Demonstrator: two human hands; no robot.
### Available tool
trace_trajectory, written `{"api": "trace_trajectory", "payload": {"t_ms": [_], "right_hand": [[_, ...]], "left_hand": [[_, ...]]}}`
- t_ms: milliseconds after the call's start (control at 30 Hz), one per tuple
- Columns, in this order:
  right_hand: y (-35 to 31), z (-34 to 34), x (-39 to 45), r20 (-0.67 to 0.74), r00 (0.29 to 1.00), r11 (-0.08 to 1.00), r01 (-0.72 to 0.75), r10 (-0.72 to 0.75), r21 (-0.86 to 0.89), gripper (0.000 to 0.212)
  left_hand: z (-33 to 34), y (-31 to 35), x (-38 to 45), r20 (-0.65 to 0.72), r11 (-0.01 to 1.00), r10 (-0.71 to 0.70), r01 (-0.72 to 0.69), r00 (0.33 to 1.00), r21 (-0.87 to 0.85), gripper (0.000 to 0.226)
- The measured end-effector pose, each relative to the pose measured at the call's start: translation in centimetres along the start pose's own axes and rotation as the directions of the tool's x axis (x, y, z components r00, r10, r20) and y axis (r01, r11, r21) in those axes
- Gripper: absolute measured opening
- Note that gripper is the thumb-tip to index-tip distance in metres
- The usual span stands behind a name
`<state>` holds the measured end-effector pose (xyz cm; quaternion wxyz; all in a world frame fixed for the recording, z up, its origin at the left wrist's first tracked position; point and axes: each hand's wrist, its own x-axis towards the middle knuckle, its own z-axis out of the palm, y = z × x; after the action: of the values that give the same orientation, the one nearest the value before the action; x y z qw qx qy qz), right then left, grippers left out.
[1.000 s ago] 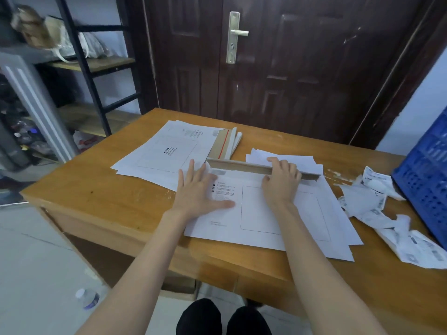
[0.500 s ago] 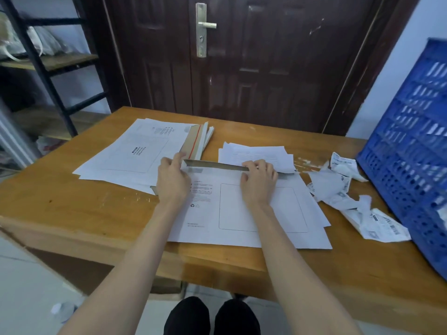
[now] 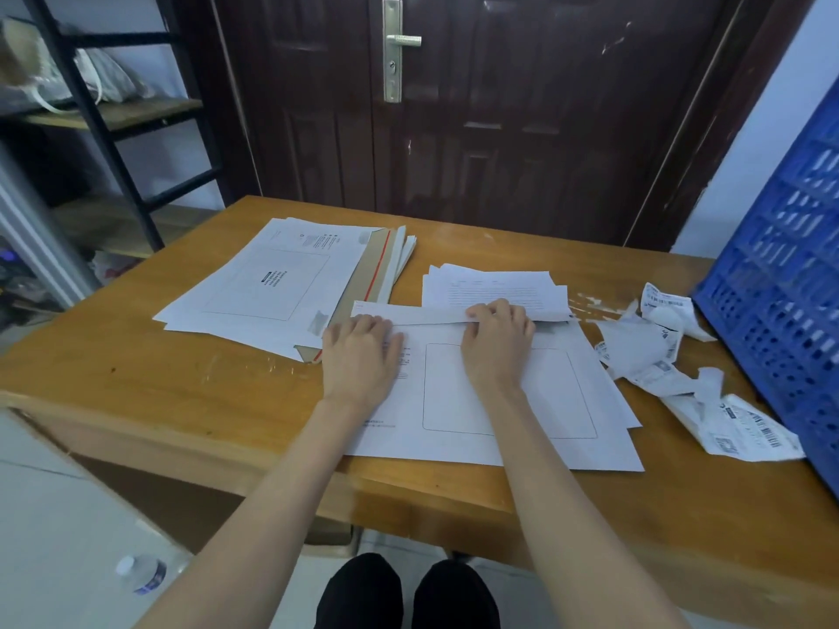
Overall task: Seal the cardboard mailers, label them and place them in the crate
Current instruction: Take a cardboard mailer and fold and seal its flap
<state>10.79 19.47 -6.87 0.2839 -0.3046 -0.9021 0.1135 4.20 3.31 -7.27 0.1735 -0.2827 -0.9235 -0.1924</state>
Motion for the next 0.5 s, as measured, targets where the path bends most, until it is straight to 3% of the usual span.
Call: {"api": "trace_trajectory", "payload": {"t_ms": [200,333,500], "right_hand": [[-0.2,-0.2,-0.2,-0.037,0.999,0.999,-0.011,0.013,0.052,0.03],[-0.6,-0.9,-0.4,-0.171,0.985,0.992,-0.004,0.026,0.129,0.032],[-0.4,-2.7,-0.4,-0.178,0.982,0.985,-0.04,0.07,0.165,0.027]], "left_hand": [[-0.1,0.1,0.0,0.014,0.999,0.01,-0.011,1.0,0.033,0.038],[0.0,0.1,0.1,0.06,1.0,-0.01,0.012,0.998,-0.027,0.037],[-0.3,0.1,-0.1,0.13,1.0,0.015,-0.018,0.991,0.023,0.051]]}}
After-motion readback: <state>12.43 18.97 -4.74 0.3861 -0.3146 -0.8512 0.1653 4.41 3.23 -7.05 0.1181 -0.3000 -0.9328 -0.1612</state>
